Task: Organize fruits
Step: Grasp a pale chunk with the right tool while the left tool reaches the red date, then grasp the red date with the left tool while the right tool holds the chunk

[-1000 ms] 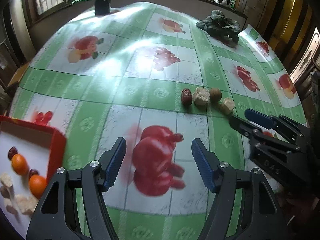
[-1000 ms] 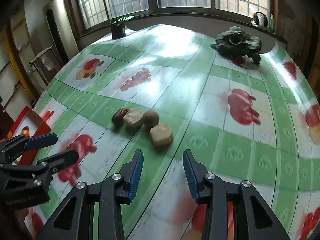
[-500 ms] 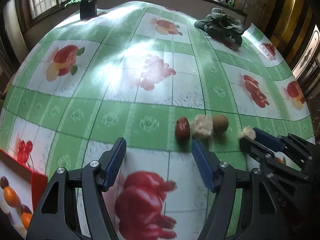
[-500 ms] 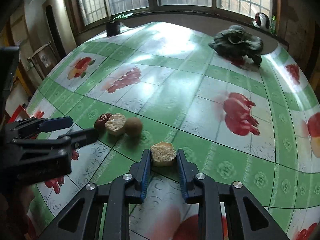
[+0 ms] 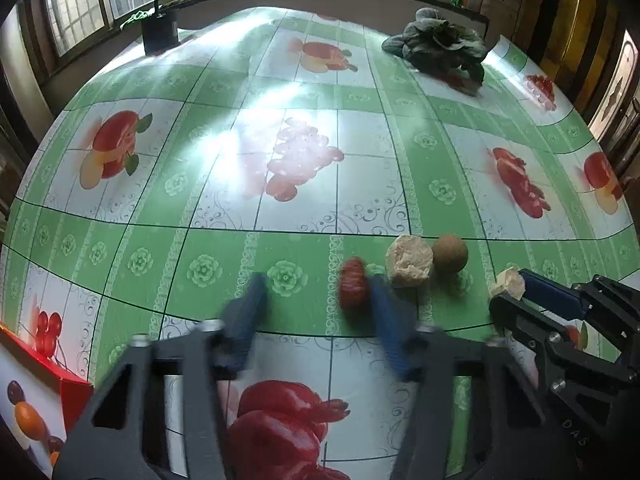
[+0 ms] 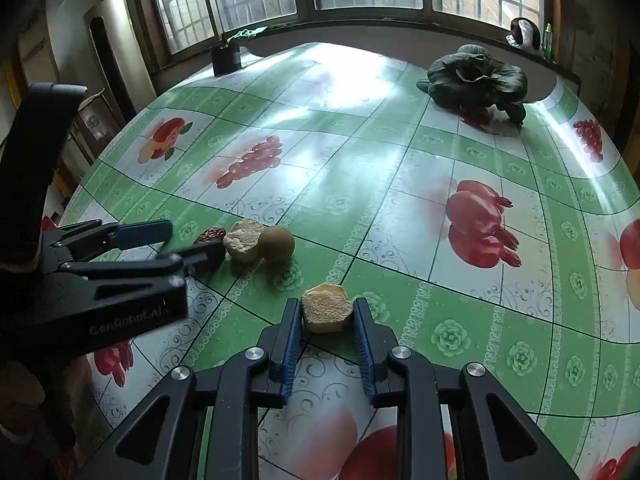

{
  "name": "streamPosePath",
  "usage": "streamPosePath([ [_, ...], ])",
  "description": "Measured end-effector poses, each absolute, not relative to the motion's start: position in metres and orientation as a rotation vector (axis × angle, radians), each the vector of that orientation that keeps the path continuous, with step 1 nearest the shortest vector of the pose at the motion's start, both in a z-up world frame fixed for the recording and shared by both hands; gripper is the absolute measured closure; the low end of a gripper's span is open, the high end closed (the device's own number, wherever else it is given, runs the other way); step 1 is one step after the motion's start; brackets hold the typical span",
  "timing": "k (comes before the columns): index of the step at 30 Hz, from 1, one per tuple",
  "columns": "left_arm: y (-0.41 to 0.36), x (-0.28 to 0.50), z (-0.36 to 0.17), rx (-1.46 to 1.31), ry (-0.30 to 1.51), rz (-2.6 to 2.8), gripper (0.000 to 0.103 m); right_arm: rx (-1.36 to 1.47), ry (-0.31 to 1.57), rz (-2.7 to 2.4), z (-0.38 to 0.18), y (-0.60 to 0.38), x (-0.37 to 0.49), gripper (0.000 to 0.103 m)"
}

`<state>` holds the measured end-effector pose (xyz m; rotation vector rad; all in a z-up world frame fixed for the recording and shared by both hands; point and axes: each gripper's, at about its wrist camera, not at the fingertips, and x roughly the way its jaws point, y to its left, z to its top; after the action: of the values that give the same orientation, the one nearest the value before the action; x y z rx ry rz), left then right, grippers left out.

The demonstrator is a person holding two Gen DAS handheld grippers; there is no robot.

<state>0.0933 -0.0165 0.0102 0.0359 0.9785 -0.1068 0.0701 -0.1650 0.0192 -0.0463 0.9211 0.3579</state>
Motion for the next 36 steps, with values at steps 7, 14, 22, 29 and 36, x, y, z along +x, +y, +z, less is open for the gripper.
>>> streamPosePath([
  [7, -0.012, 0.078, 0.014, -0.018, 0.991, -0.123, 0.088, -0.075, 0.923, 0.373, 0.021, -0.155, 0.063, 0.078],
  [14, -0.001, 0.029, 0.035, -0.058, 0.949, -0.162, 0.088, -0.062, 0.883, 0.385, 0.038, -0.145, 0.030, 0.078],
  [22, 0.010, -0.035, 0.053, 0.011, 0.880, -0.126, 0.088, 0.012, 0.830, 0.392, 0.052, -0.132, -0.028, 0.078],
  [29, 0.032, -0.075, 0.054, 0.028, 0.855, -0.065, 0.088, -0.004, 0.828, 0.414, 0.058, -0.109, -0.067, 0.078],
  [36, 0.063, -0.103, 0.064, 0.019, 0.807, 0.011, 0.088, -0.035, 0.819, 0.458, 0.063, -0.079, -0.093, 0.078],
])
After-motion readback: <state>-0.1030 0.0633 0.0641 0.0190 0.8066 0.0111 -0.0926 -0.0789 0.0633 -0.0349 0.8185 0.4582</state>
